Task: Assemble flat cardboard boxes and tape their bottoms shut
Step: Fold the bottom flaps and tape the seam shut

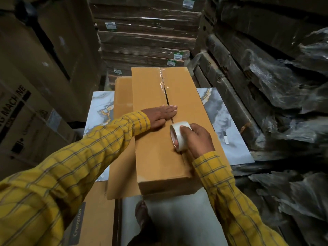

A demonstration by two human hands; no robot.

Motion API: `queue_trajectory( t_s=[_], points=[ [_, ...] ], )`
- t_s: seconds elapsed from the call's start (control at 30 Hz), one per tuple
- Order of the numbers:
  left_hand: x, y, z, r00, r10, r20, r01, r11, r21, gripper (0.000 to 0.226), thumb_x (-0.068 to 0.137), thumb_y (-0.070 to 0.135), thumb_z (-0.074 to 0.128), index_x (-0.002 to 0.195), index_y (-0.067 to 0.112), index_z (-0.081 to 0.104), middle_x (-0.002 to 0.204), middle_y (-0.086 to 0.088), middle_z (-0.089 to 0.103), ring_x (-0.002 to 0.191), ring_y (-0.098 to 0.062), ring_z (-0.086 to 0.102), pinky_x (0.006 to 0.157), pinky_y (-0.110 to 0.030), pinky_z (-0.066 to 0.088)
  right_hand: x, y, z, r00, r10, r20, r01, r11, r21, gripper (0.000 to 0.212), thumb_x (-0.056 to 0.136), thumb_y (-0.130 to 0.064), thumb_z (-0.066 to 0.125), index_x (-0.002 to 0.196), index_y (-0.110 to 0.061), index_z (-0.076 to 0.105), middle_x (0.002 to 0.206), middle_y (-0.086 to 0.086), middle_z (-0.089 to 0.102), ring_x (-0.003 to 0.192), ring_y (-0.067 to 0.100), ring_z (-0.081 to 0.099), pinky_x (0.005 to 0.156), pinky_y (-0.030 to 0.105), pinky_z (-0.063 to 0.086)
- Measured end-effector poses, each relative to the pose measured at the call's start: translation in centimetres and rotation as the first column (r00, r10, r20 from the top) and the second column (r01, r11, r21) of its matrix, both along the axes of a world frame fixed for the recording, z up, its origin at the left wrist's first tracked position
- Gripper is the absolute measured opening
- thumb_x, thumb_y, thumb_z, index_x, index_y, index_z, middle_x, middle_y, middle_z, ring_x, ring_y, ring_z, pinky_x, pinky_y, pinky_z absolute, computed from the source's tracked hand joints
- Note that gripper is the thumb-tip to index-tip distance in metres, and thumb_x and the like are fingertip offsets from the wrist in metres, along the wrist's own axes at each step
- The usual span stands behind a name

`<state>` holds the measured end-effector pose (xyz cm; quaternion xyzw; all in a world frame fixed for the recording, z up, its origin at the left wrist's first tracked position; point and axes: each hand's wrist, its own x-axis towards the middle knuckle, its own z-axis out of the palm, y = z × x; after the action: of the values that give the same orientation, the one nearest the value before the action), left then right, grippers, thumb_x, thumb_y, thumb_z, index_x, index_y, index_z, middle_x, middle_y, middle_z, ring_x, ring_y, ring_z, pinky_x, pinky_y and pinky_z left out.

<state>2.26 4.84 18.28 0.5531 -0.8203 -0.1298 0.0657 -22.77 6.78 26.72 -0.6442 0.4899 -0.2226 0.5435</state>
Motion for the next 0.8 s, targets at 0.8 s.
queue_trajectory(
  t_s=[0.8],
  points=[
    [-7.2,6.0,0.0,0.994,-0.087,-0.066,0.085,0.996,-0.023,0.067,0.099,0.039,0.026,0.155,0.002,0.025,0.163,-0.015,0.019,0.153,-0.028,0.014,0.125,-0.048,0.010,-6.8,5.2,0.1,0.990,0.058,0.130,-0.070,0.994,0.087,0.027,0.105,-0.021,0.049,0.093,-0.002,0.064,0.062,0.003,0.065,0.053,0.008,0.065,0.049,0.014,0.047]
  ],
)
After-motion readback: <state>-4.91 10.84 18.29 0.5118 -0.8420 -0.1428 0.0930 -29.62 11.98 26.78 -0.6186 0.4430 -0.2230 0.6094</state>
